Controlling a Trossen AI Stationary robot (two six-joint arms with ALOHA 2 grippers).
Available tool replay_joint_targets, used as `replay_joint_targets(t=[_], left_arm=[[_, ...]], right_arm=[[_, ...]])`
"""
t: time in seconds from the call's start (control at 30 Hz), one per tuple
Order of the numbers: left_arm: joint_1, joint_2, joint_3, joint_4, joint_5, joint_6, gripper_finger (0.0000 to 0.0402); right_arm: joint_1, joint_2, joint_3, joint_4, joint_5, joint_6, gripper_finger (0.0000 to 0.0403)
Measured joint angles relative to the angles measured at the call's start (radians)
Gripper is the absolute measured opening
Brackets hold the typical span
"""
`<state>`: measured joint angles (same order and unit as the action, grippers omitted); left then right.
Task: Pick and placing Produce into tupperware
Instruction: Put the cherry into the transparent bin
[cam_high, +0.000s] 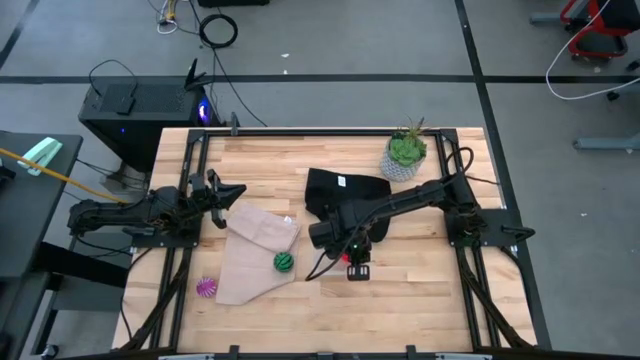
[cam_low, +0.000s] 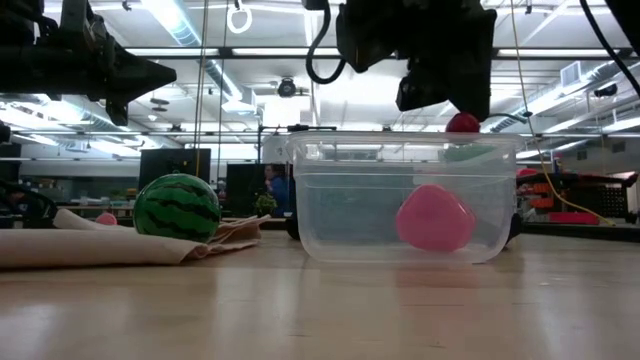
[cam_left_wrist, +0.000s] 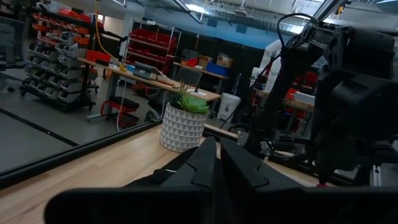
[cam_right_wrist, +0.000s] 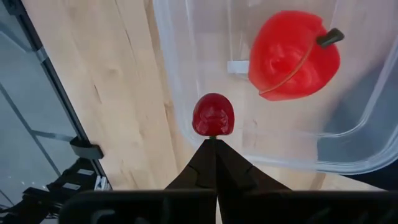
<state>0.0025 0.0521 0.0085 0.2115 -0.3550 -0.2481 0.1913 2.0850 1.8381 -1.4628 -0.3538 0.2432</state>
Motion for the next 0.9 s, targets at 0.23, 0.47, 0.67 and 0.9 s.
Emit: replay_joint_targets(t=[0.23,0.47,0.67,0.9], left_arm=[[0.0,0.0,0.0,0.0,0.0,0.0,0.0024],[0.0,0.0,0.0,0.0,0.0,-0.001,0.0018],[0.0,0.0,0.0,0.0,0.0,-0.002,0.0026],[0.0,0.0,0.0,0.0,0.0,-0.002,0.0026]], right_arm=[[-0.011,0.0,0.0,-0.019,-0.003,0.01,0.0],[-0.014,0.0,0.0,-0.03,-0.012,0.02,0.0002],[-0.014,0.0,0.0,-0.031,-0.005,0.02,0.0029],[-0.014,0.0,0.0,-0.03,0.004,0.026,0.0068]])
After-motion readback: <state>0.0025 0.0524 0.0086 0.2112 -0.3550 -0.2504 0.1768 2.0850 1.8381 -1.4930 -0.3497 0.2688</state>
